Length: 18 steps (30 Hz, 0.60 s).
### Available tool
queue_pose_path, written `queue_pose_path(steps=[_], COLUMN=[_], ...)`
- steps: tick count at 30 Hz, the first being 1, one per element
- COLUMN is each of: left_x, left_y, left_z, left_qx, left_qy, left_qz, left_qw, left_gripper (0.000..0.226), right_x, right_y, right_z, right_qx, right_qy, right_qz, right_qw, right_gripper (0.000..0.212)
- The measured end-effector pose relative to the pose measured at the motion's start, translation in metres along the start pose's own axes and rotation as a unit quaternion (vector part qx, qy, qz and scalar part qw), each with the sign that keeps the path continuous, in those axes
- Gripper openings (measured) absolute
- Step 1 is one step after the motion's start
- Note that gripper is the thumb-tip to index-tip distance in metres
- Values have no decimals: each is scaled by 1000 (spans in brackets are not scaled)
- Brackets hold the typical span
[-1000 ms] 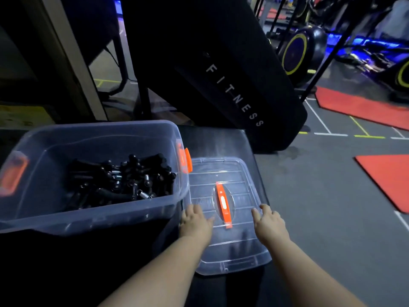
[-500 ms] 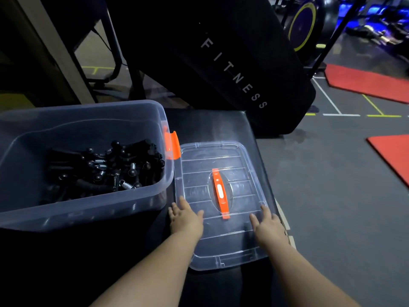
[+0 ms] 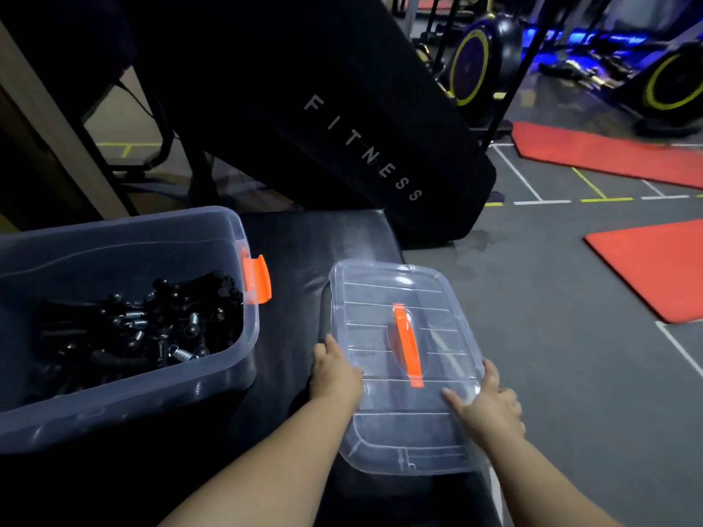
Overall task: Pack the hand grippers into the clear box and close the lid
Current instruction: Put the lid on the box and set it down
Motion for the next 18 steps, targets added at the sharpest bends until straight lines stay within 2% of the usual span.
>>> queue_pose_path(steps=[6,10,13,16,18], left_x=[43,80,110,143,163], left_y=[49,62,63,58,50], left_z=[-17,-25,-38,-48,-52], left_qx=[-51,-40,-19,0,5], left_qy=[-2,-33,-56,-46,-41], left_qz=[-65,-135,-248,-339,-409], left_qw=[997,990,967,940,912], left_gripper=[63,51,59,77,73], right_x=[70,116,147,169,180], right_y=[-22,-51,-78,-109,-133], right_z=[-13,-30,-46,-65,-82], right_qx=[36,68,97,123,143], right_qy=[57,89,108,110,114], right_qz=[3,6,8,13,12], right_qw=[998,994,989,986,983], right_gripper=[97,97,98,99,100])
Point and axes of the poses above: each hand's wrist, its own z-axis towards the middle knuckle, its own x-axis out of the back of the hand, y = z × x, the point moved 9 cm from there along z, towards the middle knuckle, and after that the axes turned 1 degree about x, right-handed, at the moved point
